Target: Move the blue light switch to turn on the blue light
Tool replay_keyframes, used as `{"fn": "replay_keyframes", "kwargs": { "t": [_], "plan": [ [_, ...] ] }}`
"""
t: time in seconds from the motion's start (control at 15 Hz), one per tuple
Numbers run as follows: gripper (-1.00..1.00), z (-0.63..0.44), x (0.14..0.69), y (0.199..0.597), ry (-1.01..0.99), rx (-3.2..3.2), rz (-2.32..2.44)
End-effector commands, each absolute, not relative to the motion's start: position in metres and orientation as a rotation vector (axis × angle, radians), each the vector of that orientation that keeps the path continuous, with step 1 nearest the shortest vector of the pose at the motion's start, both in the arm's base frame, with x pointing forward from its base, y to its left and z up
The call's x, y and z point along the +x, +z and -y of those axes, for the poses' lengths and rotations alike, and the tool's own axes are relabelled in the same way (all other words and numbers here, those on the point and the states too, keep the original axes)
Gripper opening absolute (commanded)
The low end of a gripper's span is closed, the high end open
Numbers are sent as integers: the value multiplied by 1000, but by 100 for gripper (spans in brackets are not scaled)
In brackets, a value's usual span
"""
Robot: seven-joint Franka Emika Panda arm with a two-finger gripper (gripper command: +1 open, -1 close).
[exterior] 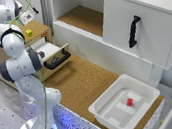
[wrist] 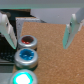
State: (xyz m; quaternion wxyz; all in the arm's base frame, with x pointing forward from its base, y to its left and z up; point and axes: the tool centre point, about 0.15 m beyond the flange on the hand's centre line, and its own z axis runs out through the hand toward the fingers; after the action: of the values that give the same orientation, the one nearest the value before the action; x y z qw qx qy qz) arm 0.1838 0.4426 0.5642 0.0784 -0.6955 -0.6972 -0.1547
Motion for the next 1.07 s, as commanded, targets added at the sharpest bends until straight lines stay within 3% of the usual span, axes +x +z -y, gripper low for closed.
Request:
{"fn": "replay_keyframes", "kwargs": {
  "t": [0.0,0.27,0.73,0.8,1.0],
  "plan": [
    [100,-449,142,569,-248,-2167,2150],
    [100,-466,127,562,-108,-2247,2154],
    [100,-511,124,554,-95,-2216,2180],
    [-100,-516,125,554,-100,-2208,2181],
    [-100,-534,125,553,-100,-2158,2205]
  ]
}}
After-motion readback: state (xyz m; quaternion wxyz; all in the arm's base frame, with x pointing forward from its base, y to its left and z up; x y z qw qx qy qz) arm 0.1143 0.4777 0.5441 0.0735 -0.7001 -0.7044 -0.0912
